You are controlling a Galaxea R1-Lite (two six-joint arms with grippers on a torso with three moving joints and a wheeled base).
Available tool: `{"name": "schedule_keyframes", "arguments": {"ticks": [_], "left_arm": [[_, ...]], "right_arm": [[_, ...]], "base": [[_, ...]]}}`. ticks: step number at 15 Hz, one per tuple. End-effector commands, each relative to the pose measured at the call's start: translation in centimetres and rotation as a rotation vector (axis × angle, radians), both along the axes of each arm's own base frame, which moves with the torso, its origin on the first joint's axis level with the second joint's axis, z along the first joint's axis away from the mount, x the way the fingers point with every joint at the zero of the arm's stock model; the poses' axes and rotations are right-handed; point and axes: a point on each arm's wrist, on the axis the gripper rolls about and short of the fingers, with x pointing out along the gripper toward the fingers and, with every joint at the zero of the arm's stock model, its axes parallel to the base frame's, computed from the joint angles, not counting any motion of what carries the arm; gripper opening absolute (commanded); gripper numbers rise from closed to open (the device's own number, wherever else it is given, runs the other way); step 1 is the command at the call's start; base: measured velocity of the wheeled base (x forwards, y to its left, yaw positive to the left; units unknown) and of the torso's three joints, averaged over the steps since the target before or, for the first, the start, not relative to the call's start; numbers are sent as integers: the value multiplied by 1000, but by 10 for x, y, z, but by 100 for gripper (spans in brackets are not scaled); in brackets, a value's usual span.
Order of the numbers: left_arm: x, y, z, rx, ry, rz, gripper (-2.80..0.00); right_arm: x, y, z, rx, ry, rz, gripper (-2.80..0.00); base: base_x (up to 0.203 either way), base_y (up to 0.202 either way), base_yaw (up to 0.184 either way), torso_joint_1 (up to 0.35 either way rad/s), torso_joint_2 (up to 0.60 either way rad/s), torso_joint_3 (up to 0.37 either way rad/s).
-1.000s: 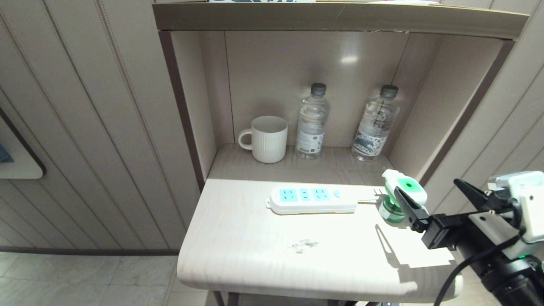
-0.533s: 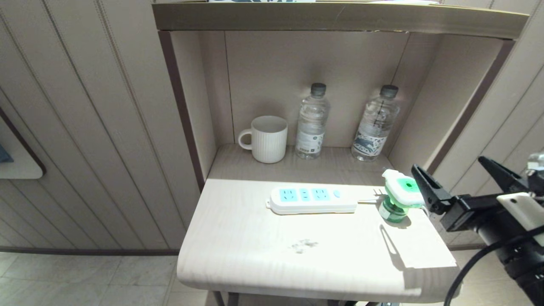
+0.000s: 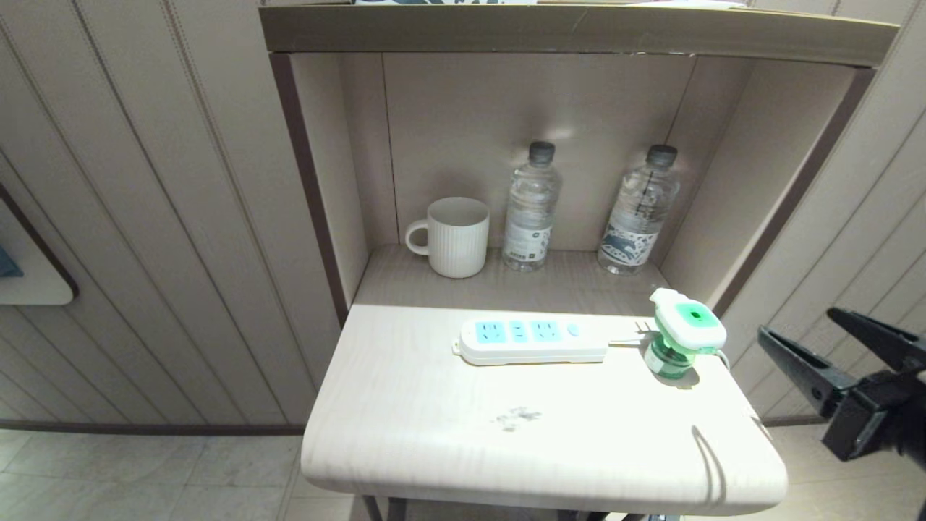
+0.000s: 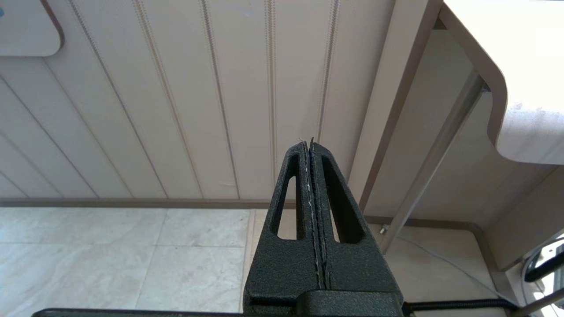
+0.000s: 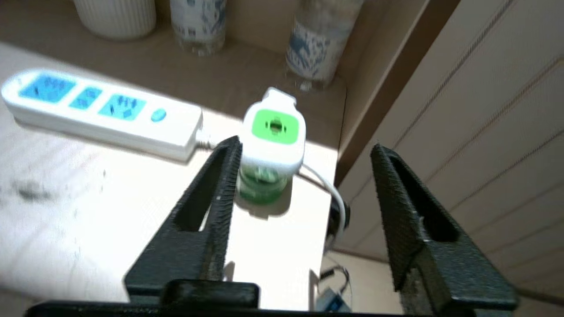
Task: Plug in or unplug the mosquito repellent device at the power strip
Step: Pick up the mosquito repellent liquid
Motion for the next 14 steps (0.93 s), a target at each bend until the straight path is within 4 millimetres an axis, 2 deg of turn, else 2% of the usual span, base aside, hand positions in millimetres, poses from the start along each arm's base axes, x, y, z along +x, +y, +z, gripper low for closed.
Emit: {"name": "schedule_keyframes", "arguments": {"ticks": [1, 4, 7, 11, 14], "left_arm": [[0, 0, 0, 0, 1, 0, -280], [0, 0, 0, 0, 1, 0, -280], [0, 0, 0, 0, 1, 0, -280], [0, 0, 0, 0, 1, 0, -280], [0, 0, 0, 0, 2, 0, -280]], "right_arm": [[-17, -14, -4, -58, 165, -10, -280], [-27, -22, 0, 93, 335, -52, -280], [-29, -36, -17, 170, 409, -265, -280], [-56, -59, -47, 179, 355, -447, -280], [-72, -70, -54, 187, 269, -554, -280]], "base": [[0, 0, 0, 0, 0, 0], [0, 0, 0, 0, 0, 0], [0, 0, 0, 0, 0, 0], [0, 0, 0, 0, 0, 0], [0, 0, 0, 0, 0, 0]]}}
